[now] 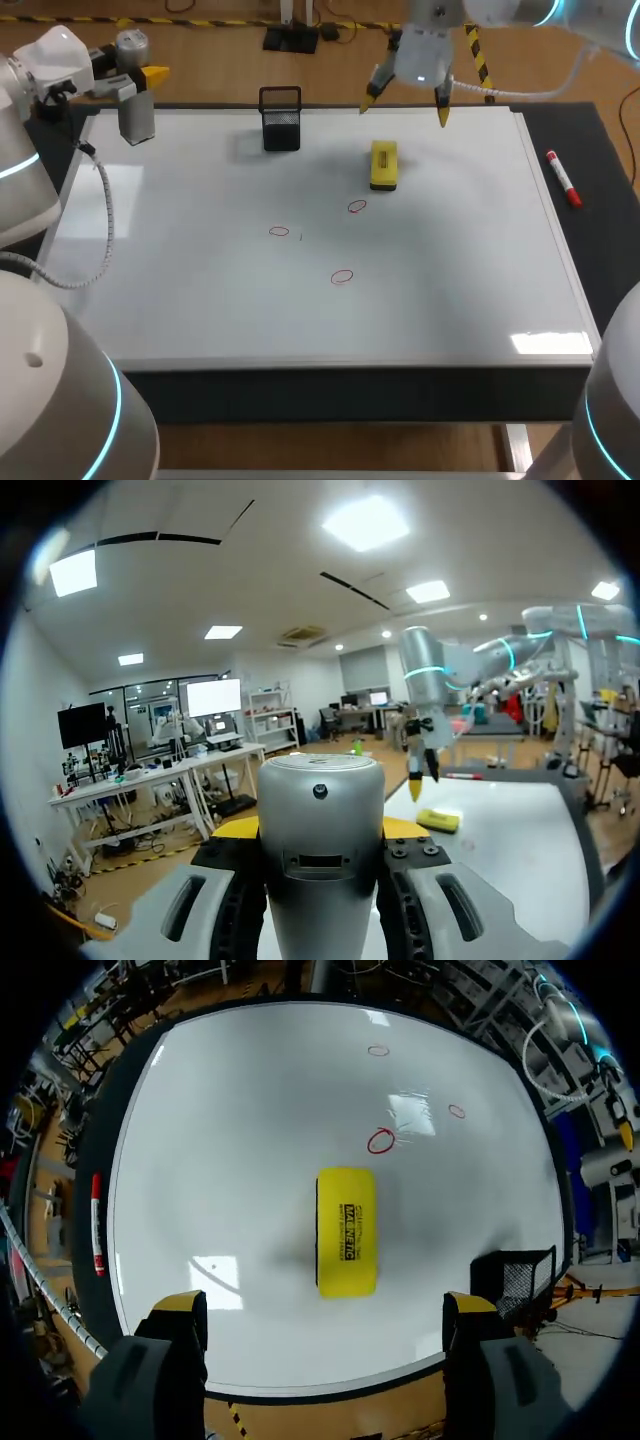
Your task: Pick up the inspection probe, press it on each red-marked spot on the whiteboard one by one, put down the probe, pick up the eraser, and wipe off all the red marks.
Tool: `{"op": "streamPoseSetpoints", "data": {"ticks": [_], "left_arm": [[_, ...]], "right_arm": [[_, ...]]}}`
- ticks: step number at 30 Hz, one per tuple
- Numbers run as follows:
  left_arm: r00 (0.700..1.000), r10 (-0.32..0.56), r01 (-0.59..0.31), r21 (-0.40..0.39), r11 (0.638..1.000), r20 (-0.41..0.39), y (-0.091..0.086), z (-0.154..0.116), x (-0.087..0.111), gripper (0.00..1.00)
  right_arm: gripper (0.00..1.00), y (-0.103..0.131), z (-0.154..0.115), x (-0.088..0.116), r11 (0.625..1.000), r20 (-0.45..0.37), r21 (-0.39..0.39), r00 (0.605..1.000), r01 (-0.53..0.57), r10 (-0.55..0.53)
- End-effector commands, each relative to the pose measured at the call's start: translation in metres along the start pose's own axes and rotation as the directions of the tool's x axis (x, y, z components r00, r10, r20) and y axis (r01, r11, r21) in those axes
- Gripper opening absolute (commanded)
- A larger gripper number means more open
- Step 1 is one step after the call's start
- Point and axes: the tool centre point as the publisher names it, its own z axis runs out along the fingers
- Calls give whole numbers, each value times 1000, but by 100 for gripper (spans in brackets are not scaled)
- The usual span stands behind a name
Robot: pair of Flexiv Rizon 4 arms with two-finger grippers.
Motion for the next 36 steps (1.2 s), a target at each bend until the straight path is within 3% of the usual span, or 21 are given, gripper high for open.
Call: {"op": "streamPoseSetpoints", "data": {"ticks": [1, 8, 16, 26, 36], "left_arm": [[1000, 1, -1, 4, 1000, 5, 0, 0, 1, 0], [1000, 1, -1, 4, 1000, 5, 0, 0, 1, 0], [1000, 1, -1, 4, 1000, 5, 0, 0, 1, 0], [1000, 1, -1, 4, 1000, 5, 0, 0, 1, 0], [1000, 1, -1, 4, 1000, 5, 0, 0, 1, 0]], "right_arm": [[100, 6, 14, -2, 1000, 2, -3, 1000, 28, -28], [100, 16, 31, -2, 999, 20, 13, 999, 40, -40], [100, 21, 46, -15, 996, -14, 19, 996, 90, -89], [100, 20, 54, -23, 994, -17, 24, 994, 105, -105], [100, 33, 60, -22, 992, -23, 37, 993, 121, -120]]}}
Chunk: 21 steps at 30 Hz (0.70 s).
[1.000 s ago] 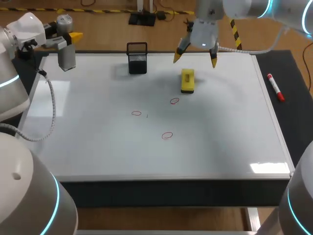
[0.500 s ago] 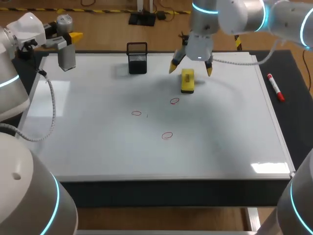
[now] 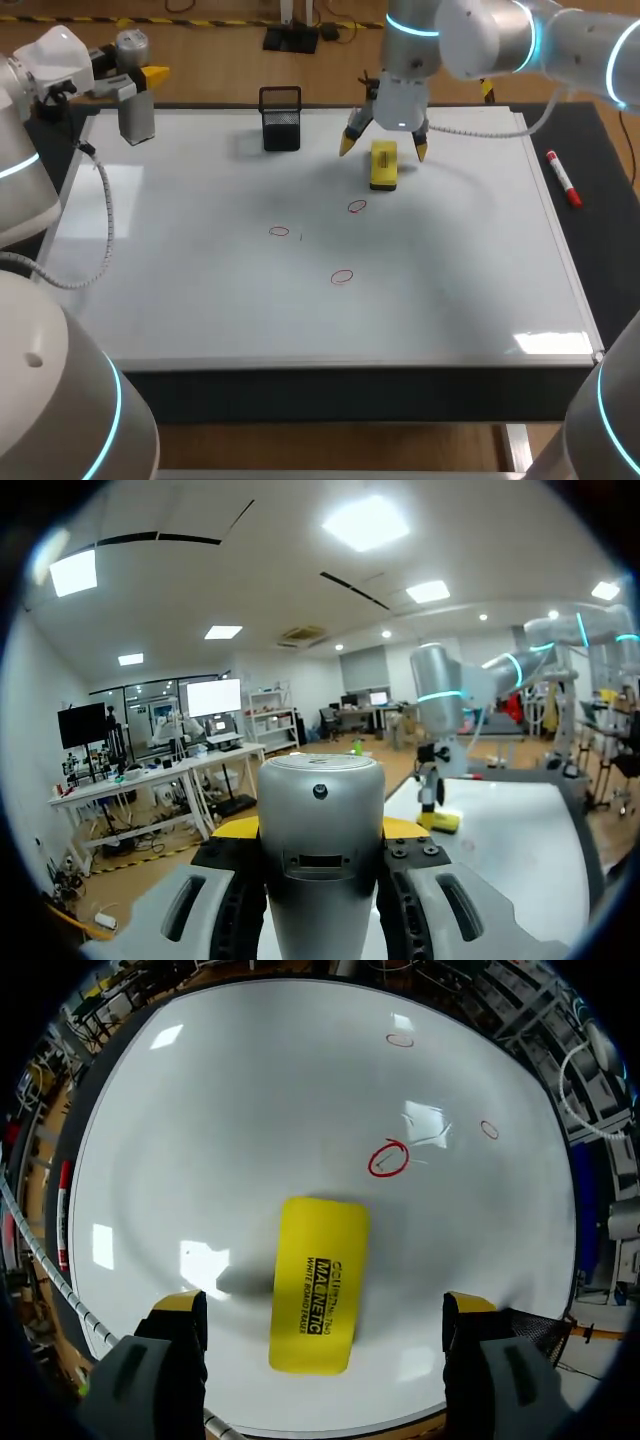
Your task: Pick up the inspection probe, press it on each red-marked spot on the whiteboard one by one, put down the probe, pick up the eraser, and wipe off all the red marks.
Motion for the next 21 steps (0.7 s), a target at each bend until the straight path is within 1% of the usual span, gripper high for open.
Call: {"op": "streamPoseSetpoints", "data": {"ticks": [1, 7, 17, 19, 20, 21], "left_arm": [[1000, 1, -1, 4, 1000, 5, 0, 0, 1, 0], [1000, 1, -1, 4, 1000, 5, 0, 0, 1, 0], [1000, 1, -1, 4, 1000, 5, 0, 0, 1, 0], [1000, 1, -1, 4, 1000, 5, 0, 0, 1, 0], [1000, 1, -1, 4, 1000, 5, 0, 0, 1, 0], [1000, 1, -1, 4, 1000, 5, 0, 0, 1, 0]], "right_arm": [[100, 8, -1, 0, 1000, -14, 17, 1000, 5, -5], [100, 13, 1, 3, 1000, -19, 17, 1000, 0, 1], [100, 14, 2, 7, 1000, -23, 15, 1000, -6, 7], [90, 13, 2, 7, 1000, -23, 15, 1000, -4, 5], [68, 13, 2, 7, 1000, -23, 15, 1000, -3, 3], [54, 13, 1, 6, 1000, -23, 16, 1000, -3, 3]]}}
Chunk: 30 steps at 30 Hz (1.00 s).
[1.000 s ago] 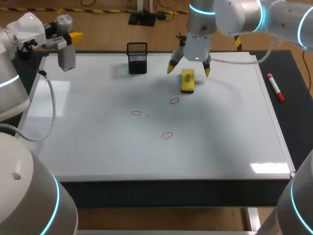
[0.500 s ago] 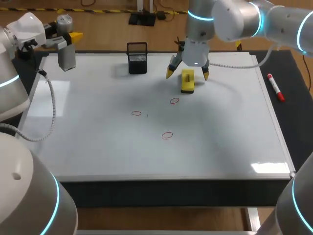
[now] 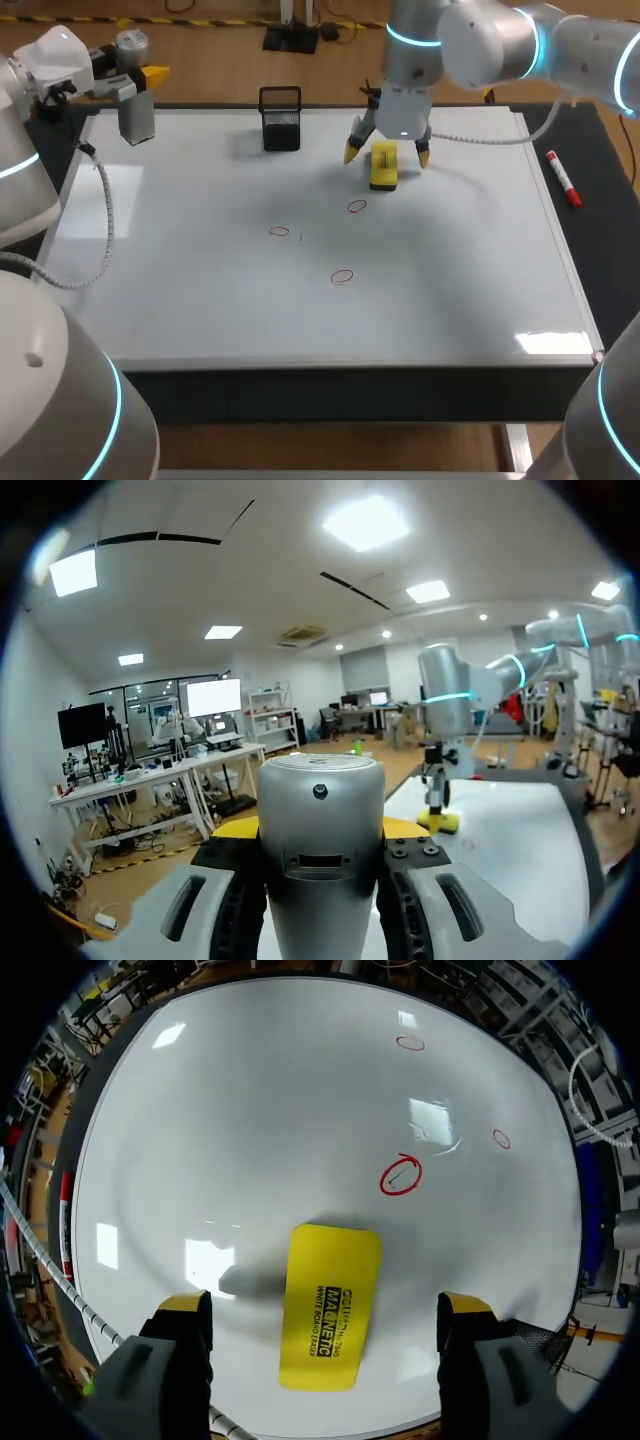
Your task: Pick up the inspection probe, press it on each red-marked spot on the whiteboard one by one, put down the probe, pick up the eraser, and wipe off all the red marks.
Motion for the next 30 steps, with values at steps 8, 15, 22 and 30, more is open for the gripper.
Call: {"op": "streamPoseSetpoints", "data": {"ticks": [8, 15, 22, 30], "left_arm": [[1000, 1, -1, 4, 1000, 5, 0, 0, 1, 0], [1000, 1, -1, 4, 1000, 5, 0, 0, 1, 0], [1000, 1, -1, 4, 1000, 5, 0, 0, 1, 0], [1000, 1, -1, 4, 1000, 5, 0, 0, 1, 0]], "right_arm": [[0, 0, -8, 0, 1000, -6, 11, 1000, -2, 2], [0, 3, -24, 4, 999, -6, 40, 1000, -13, 13], [0, 7, -45, 26, 995, -14, 67, 997, -80, 81], [0, 12, -61, 71, 976, 4, 86, 979, -202, 202]]}}
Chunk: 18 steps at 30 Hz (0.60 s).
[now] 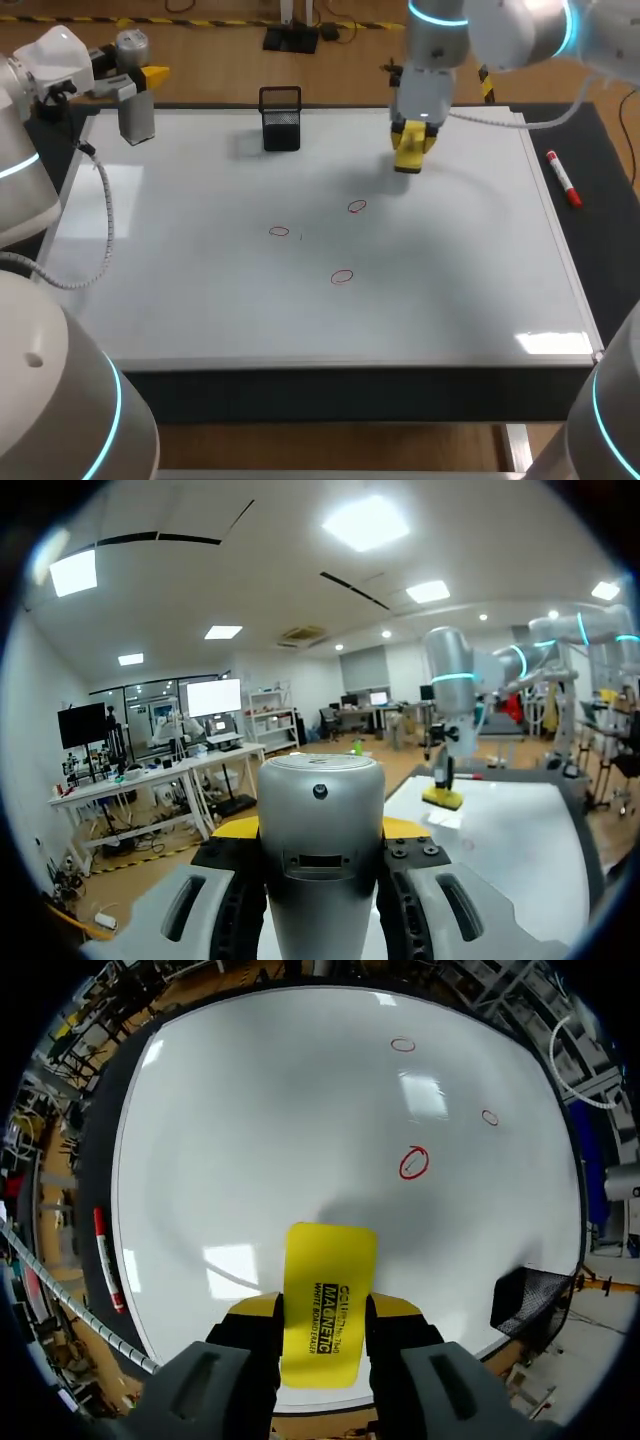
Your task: Pick up the inspection probe, press it on each red-marked spot on the whiteboard one by one, put down the probe, pick up the eraser, and wipe off all the red marks.
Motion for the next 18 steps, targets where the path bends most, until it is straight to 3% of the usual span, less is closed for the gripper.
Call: {"op": "streamPoseSetpoints", "data": {"ticks": [1, 18], "left_arm": [[1000, 1, -1, 4, 1000, 5, 0, 0, 1, 0], [1000, 1, -1, 4, 1000, 5, 0, 0, 1, 0]], "right_arm": [[0, 8, -11, 30, 999, 30, 14, 999, -38, 37], [0, 14, -12, 116, 975, 38, 2, 974, -222, 222]]}}
